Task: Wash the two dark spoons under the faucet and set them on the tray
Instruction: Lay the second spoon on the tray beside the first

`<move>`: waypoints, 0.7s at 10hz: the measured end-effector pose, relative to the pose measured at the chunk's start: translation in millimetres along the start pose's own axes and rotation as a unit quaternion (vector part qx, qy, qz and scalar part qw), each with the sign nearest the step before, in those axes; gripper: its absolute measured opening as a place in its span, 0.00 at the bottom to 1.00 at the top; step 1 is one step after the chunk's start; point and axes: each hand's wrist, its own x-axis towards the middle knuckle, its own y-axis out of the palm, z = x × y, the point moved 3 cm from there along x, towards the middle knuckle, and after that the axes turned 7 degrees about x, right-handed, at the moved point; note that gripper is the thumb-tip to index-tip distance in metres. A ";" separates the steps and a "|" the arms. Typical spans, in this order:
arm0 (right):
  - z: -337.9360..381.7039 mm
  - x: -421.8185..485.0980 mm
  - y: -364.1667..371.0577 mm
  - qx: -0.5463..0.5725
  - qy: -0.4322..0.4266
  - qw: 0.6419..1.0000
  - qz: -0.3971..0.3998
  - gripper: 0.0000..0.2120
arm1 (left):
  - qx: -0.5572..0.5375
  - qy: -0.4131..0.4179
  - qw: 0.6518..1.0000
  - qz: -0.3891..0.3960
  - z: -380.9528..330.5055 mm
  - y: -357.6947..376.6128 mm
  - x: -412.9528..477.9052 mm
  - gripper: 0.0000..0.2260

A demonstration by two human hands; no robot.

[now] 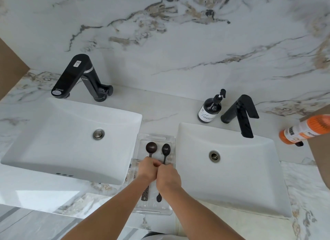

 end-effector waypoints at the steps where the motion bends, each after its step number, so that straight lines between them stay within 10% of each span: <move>1: 0.6 -0.1 -0.4 -0.030 -0.030 0.999 -0.004 0.19 | 0.035 0.007 0.999 -0.013 -4.8 0.9 0.4 0.10; 7: -5.7 -13.4 -22.9 -0.062 -0.156 0.985 0.035 0.08 | 0.124 0.010 0.991 -0.048 -11.8 -7.7 -14.5 0.18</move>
